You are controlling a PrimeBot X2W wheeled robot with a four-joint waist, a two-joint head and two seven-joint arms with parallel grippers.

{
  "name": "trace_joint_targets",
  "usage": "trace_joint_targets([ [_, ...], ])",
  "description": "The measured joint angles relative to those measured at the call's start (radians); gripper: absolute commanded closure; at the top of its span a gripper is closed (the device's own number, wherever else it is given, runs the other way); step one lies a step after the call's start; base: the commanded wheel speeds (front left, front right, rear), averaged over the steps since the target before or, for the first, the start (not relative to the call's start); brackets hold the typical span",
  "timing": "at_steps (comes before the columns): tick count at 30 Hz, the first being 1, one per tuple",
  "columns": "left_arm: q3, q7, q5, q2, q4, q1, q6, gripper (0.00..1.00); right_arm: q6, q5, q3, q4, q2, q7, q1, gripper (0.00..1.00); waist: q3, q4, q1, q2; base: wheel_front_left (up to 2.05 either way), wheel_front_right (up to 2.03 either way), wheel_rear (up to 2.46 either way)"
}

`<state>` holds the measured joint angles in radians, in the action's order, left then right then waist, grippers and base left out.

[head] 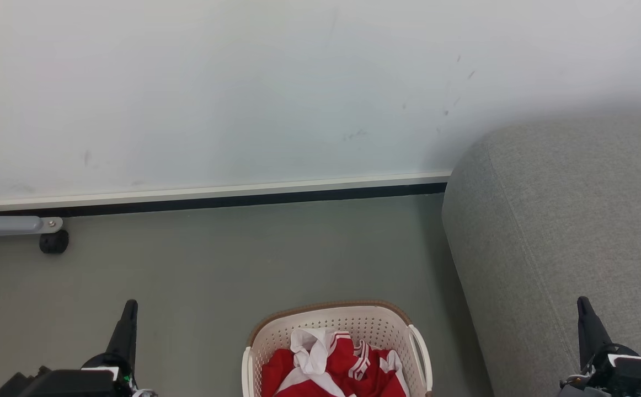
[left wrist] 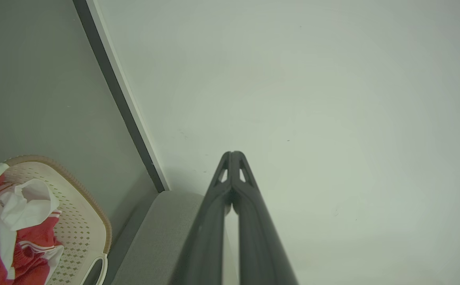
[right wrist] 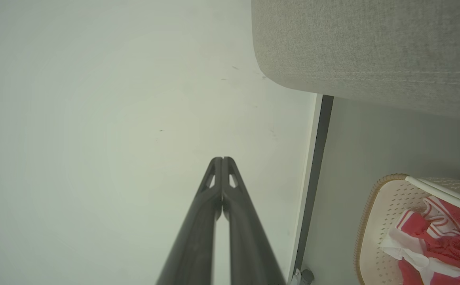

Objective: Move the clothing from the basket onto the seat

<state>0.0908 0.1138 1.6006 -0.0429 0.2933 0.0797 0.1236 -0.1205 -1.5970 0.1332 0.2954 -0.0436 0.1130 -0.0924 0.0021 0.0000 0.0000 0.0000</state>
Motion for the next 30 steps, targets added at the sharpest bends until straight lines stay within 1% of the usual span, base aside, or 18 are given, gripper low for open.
trace_joint_targets([
  [30, 0.000, 0.000, 0.000, 0.000, 0.000, 0.000, 0.000, 1.00, 0.000, 0.000, 0.000, 0.000, 0.000, 0.000, 0.000, 1.00, 0.000, 0.000, 0.0000, -0.0001, 0.00, 0.00, 0.00],
])
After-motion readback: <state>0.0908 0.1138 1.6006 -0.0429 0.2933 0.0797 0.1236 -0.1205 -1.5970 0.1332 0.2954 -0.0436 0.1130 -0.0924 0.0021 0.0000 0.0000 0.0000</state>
